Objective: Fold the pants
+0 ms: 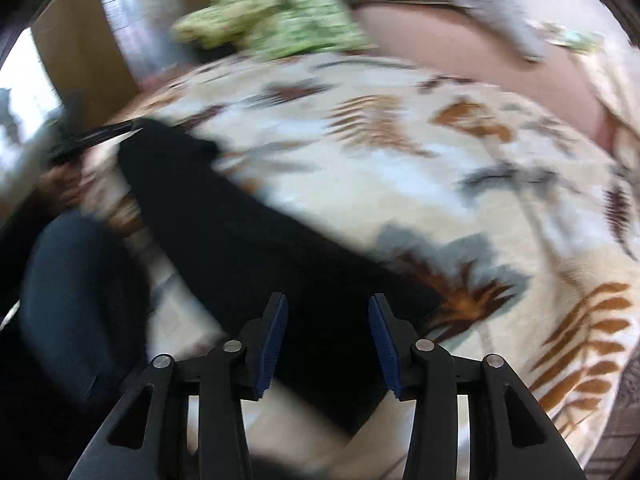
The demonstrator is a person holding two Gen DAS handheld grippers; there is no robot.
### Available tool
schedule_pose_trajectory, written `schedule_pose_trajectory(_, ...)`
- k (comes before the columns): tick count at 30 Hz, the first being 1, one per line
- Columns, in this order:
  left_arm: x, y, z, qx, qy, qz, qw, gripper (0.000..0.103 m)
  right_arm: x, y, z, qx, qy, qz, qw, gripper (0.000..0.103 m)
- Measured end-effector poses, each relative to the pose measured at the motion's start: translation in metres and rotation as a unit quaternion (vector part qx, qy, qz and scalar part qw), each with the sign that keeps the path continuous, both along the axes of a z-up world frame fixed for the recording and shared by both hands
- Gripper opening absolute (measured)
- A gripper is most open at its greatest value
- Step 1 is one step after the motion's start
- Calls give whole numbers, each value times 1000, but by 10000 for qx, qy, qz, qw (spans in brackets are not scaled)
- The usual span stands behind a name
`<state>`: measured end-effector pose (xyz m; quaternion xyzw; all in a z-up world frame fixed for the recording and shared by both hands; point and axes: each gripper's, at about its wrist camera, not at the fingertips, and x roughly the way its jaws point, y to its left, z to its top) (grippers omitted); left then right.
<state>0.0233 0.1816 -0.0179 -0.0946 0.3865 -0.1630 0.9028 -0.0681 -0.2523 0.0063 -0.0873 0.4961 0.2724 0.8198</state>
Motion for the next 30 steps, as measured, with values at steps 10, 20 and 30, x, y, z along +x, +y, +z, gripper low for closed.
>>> schedule_pose_trajectory(10,19,-31,-17,490,340,270,9979,19,24,-27,-33,-264,87,-1046,9941,30)
schedule_pose_trajectory(20,37,-109,-25,382,660,-908,9929,23,66,10,-51,-756,157,-1114,9908,50)
schedule_pose_trajectory(30,13,-42,110,-25,-344,93,9994,27,-40,-50,22,1410,-1218,-3230,9279,92)
